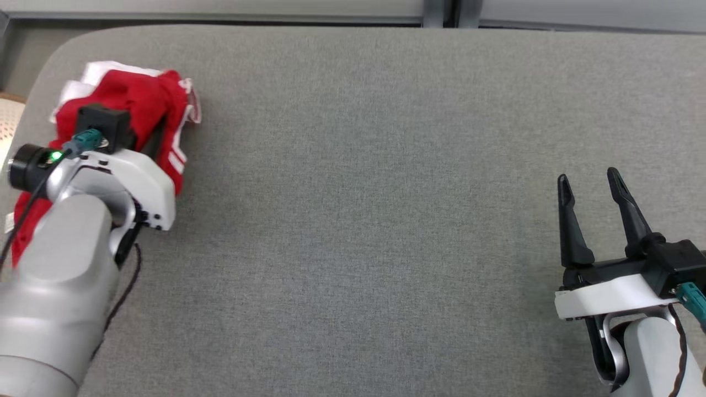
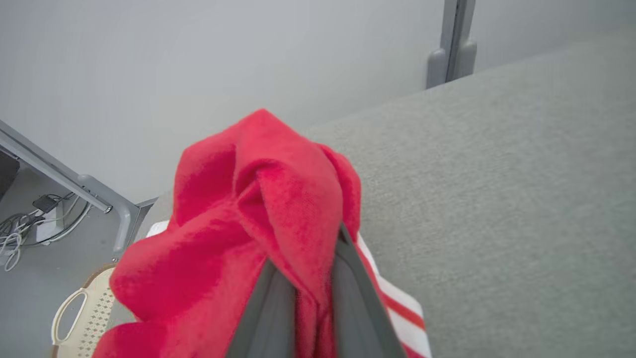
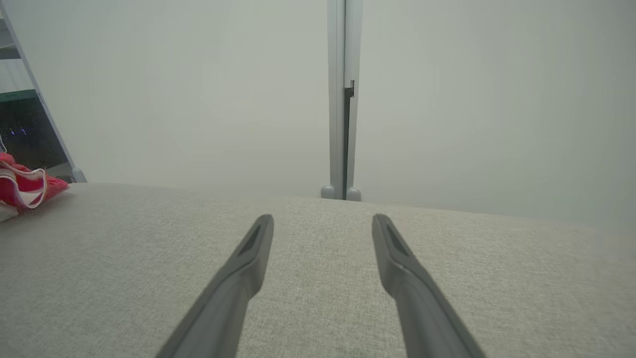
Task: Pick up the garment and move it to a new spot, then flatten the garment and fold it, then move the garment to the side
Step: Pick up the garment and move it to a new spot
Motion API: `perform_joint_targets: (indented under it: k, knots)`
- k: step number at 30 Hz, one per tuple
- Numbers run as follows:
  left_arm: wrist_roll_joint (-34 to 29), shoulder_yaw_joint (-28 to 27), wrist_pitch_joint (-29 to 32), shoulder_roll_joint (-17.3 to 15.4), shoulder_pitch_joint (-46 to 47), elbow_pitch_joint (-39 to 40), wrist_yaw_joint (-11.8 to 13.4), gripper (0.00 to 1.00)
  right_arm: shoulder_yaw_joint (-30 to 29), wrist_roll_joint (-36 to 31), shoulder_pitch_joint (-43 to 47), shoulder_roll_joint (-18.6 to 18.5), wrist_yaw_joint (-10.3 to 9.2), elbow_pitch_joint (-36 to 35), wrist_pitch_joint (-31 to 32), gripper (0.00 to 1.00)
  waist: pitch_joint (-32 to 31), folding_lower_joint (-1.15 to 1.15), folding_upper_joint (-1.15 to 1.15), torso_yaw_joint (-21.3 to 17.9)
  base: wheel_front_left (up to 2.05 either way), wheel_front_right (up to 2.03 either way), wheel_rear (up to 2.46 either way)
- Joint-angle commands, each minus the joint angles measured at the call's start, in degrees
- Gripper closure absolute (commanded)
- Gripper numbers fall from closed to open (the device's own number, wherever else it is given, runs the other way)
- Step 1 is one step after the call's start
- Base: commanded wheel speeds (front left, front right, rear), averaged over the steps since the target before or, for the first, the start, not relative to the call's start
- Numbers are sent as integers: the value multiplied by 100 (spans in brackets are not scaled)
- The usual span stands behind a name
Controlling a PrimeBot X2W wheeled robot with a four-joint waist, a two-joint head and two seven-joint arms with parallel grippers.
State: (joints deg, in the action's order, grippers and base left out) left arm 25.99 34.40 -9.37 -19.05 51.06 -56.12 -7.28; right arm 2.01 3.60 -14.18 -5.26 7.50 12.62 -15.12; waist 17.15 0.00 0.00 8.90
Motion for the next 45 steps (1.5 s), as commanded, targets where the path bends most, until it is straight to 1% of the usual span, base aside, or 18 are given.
perform_joint_targets:
  k: [1, 3, 7, 15, 19, 24, 26, 27, 28, 29, 30, 32, 33, 39, 40, 41, 42, 45]
  knots:
    - [111, 51, -35, 80, -58, 126, -21, 100, -49, 33, 83, -7, -2, 19, -4, 0, -312, 0, 0, -107, 0, 0, 0]
    - [502, 227, -12, 322, -228, 585, -25, 100, -112, -14, 164, 19, -2, 41, -4, 0, -550, 0, 0, -180, 0, 0, 0]
    - [1206, 422, 12, 511, -391, 1539, -21, 100, -149, -65, 313, 102, -2, 68, -4, 0, -915, 0, 0, -366, 0, 0, 0]
    - [1879, 749, 173, 1315, -454, 3006, -14, 100, -349, -91, 438, 171, -2, 8, -4, 0, -1100, 0, 0, -824, 0, 0, 0]
    - [2178, 903, 146, 1565, -451, 3552, 144, 100, -381, -121, 360, 179, -2, -39, -5, 0, -1034, 0, 0, -1102, 0, 0, 0]
    - [2989, 1182, -109, 1595, -554, 4011, 486, 100, -354, -95, 280, 202, -2, -64, -4, 0, -912, 0, 0, -1414, 0, 0, 0]
    - [3316, 1311, -187, 1593, -622, 3889, 656, 100, -312, -76, 255, 212, -2, -73, -4, 0, -844, 0, 0, -1497, 0, 0, 0]
    - [3316, 1311, -187, 1593, -622, 3889, 656, 100, -312, -76, 255, 212, -2, -73, -4, 0, -844, 0, 0, -1497, 0, 0, 0]
    - [3527, 1394, -248, 1588, -665, 3549, 751, 100, -278, -61, 233, 217, -2, -80, -4, 0, -780, 0, 0, -1560, 0, 0, 0]
    - [3527, 1394, -248, 1588, -665, 3549, 751, 100, -278, -61, 233, 217, -2, -80, -4, 0, -780, 0, 0, -1560, 0, 0, 0]
    - [3662, 1441, -266, 1588, -695, 3036, 786, 100, -265, -45, 203, 219, -2, -93, -4, 0, -710, 0, 0, -1602, 0, 0, 0]
    - [3667, 1445, -301, 1591, -692, 2429, 822, 100, -248, -32, 185, 223, -2, -98, -4, 0, -655, 0, 0, -1622, 0, 0, 0]
    - [3667, 1445, -301, 1591, -692, 2429, 822, 100, -248, -32, 185, 223, -2, -98, -4, 0, -655, 0, 0, -1622, 0, 0, 0]
    - [3498, 1305, -499, 1550, -551, 872, 753, 100, -223, -28, 178, 230, -2, -96, -5, 0, -529, 0, 0, -1565, 0, 0, 0]
    - [3452, 1299, -531, 1553, -514, 724, 701, 87, -227, -40, 191, 230, -2, -88, -4, 0, -524, 0, 0, -1532, 0, 0, 0]
    - [3412, 1268, -548, 1553, -463, 603, 660, 54, -231, -55, 206, 231, -2, -81, -4, 0, -527, 0, 0, -1493, 0, 0, 0]
    - [3396, 1213, -558, 1554, -431, 506, 610, 0, -240, -66, 223, 230, -2, -65, -4, 0, -539, 0, 0, -1447, 0, 0, 0]
    - [3245, 920, -583, 1543, -384, 383, 555, 0, -258, -70, 260, 230, -2, -14, -4, 0, -612, 0, 0, -1291, 0, 0, 0]
